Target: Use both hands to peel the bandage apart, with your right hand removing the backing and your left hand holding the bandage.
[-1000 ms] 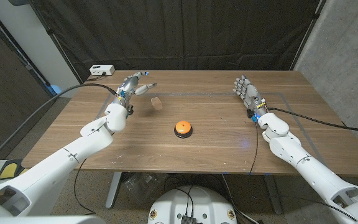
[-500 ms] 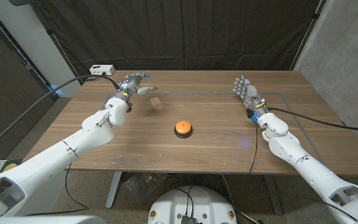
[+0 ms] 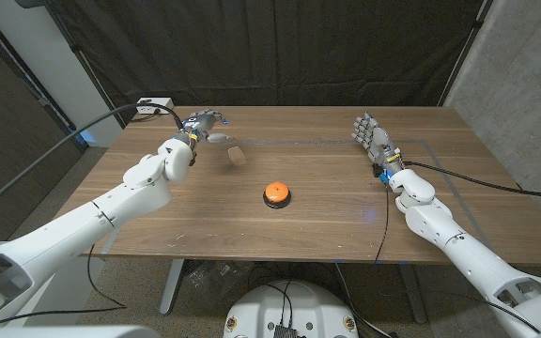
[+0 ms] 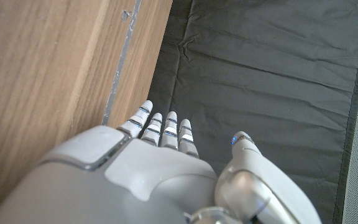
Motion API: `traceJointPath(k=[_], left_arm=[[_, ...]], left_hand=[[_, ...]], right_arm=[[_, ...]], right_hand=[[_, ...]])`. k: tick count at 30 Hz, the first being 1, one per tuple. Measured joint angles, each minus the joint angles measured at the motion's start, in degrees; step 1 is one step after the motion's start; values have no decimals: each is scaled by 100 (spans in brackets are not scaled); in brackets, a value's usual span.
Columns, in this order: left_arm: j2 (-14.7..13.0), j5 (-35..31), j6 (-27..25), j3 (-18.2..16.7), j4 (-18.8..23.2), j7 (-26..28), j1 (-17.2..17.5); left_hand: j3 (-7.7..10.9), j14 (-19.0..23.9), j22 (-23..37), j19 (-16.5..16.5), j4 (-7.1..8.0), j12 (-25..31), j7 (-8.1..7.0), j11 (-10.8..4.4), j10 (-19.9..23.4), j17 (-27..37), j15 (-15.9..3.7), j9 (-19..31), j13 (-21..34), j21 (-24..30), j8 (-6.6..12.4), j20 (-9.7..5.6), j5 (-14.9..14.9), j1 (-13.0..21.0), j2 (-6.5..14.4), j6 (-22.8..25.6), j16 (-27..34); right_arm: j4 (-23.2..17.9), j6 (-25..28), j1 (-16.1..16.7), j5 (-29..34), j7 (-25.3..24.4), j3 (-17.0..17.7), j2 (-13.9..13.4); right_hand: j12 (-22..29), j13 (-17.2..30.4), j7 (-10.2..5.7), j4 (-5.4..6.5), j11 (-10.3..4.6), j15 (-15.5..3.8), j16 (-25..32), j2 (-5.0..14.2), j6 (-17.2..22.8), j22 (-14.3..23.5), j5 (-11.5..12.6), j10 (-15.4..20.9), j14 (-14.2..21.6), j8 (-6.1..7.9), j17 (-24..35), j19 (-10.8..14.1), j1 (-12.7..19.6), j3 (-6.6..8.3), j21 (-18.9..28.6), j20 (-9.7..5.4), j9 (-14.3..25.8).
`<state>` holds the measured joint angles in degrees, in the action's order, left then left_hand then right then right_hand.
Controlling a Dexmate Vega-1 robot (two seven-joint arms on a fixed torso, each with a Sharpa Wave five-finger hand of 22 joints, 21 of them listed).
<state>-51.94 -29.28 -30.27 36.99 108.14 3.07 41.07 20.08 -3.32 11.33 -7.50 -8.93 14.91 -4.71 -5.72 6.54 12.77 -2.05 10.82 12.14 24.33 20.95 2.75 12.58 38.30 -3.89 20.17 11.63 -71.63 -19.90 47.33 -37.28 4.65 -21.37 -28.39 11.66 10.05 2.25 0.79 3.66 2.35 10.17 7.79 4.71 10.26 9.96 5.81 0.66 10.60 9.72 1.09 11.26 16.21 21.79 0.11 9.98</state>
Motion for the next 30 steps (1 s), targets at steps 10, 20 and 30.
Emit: traceJointPath(k=[10,20,30], left_arm=[[-94,-445,-71,241,19,-696,-262],[-145,-1099,-155,564,59,-1673,-633],[-90,-1741,-170,752,64,-2331,-814]], left_hand=[[-111,-82,0,-31,31,-32,45,-1,-64,-26,21,0,0,-40,13,-31,43,-9,-117,213,-23],[-159,-104,0,-73,80,-73,137,39,-105,-26,-1,-1,-1,-83,82,12,88,44,-197,504,-23],[-159,-133,0,-73,80,-73,197,39,-104,-26,11,-1,-2,-96,111,13,88,106,-135,627,-22]], right_arm=[[4,-19,-4,-2,0,2,4],[4,-74,23,-16,9,23,9],[-66,-94,95,-36,10,50,-8]], right_hand=[[0,0,0,0,0,0,0,0,0,0,0,0,0,0,0,0,0,0,0,0,0],[0,0,21,0,0,0,0,0,21,0,0,0,0,0,0,0,0,0,-50,0,0],[0,0,21,-32,2,0,0,0,21,0,0,1,0,0,0,0,0,-32,-50,0,0]])
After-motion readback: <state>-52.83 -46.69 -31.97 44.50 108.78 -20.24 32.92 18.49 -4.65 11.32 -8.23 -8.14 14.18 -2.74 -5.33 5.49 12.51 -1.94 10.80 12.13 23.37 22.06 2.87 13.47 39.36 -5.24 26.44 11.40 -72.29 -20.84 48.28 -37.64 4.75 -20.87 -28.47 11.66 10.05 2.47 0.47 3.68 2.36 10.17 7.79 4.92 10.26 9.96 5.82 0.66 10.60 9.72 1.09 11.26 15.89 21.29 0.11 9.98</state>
